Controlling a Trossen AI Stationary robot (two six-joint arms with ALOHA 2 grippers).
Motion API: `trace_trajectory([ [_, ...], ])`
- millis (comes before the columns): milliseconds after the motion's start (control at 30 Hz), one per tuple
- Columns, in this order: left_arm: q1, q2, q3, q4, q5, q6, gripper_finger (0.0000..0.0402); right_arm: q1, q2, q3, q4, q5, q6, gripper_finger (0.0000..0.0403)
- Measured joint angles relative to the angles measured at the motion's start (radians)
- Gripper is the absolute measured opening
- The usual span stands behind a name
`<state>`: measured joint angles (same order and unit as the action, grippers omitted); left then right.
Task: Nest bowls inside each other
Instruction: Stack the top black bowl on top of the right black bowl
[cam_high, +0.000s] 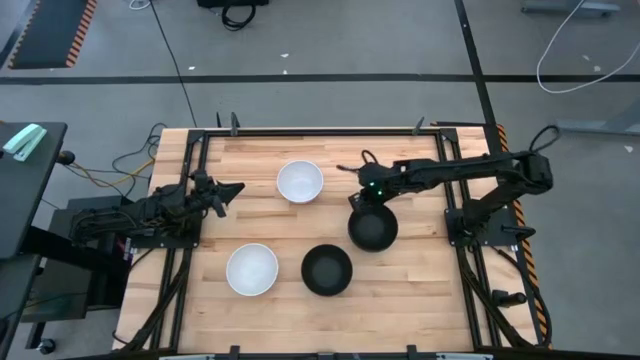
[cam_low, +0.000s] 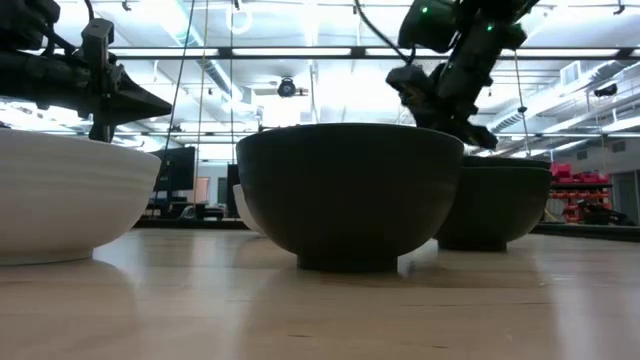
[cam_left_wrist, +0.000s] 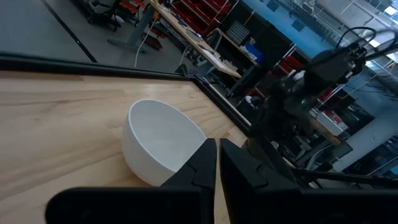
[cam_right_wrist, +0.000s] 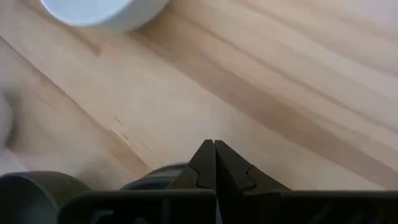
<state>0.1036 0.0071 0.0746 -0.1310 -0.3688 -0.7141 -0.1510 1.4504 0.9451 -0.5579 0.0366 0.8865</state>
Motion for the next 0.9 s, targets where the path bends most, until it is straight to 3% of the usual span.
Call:
trace_trajectory([
  [300,0.0,0.0,0.0,-0.001,0.015,-0.015,0.0025,0.016,0.039,0.0,0.022,0.005,-0.007,0.0],
  [667,0.0,0.003,0.002,-0.015,0.057,0.007,0.0033,0.016,-0.107,0.0,-0.025,0.049,0.018,0.0005],
  [900,0.0,0.112,0.01,-0.045,0.069,-0.001,0.0033,0.016,-0.157,0.0,-0.116,0.064,0.082,0.0017],
])
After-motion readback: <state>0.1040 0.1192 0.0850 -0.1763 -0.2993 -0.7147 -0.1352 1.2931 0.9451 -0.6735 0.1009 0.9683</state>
